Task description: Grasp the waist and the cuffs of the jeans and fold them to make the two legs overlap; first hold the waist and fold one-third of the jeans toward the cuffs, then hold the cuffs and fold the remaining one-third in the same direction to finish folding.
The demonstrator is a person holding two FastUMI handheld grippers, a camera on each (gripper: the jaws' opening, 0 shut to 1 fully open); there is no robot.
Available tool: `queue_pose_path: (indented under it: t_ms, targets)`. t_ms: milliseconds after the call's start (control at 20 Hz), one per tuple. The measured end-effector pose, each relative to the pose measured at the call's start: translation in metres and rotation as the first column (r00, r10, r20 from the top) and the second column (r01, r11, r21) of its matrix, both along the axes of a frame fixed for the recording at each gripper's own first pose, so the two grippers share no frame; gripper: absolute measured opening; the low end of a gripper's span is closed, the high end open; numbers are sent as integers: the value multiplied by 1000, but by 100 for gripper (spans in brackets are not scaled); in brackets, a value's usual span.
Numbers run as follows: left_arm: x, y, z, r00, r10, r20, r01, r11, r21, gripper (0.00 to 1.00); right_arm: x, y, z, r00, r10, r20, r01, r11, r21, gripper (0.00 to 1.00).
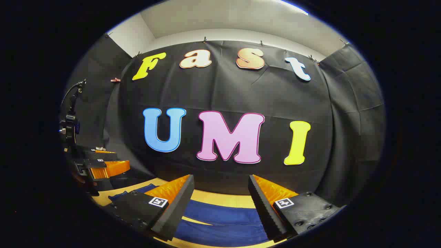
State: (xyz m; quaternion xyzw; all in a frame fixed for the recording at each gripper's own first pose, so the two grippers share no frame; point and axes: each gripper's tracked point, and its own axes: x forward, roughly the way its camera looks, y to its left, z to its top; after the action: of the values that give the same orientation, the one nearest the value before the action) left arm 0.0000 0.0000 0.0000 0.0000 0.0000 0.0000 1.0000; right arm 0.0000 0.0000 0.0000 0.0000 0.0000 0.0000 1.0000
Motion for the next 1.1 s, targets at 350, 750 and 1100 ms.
queue_pose_path:
  t_ms: [350,750,1100]
  targets:
    - [3,-2,-2,1000,-4,-5,4,1000,-12,96,-2,-15,-11,999,-39,-27,40,998,38,94]
    - [5,6,-7,1000,17,-17,-17,999,-27,96,-2,-23,-11,998,-59,-32,60,998,27,96]
    - [5,28,-34,998,10,-65,-3,995,97,96,-2,-19,-13,998,-53,-41,54,999,9,97]
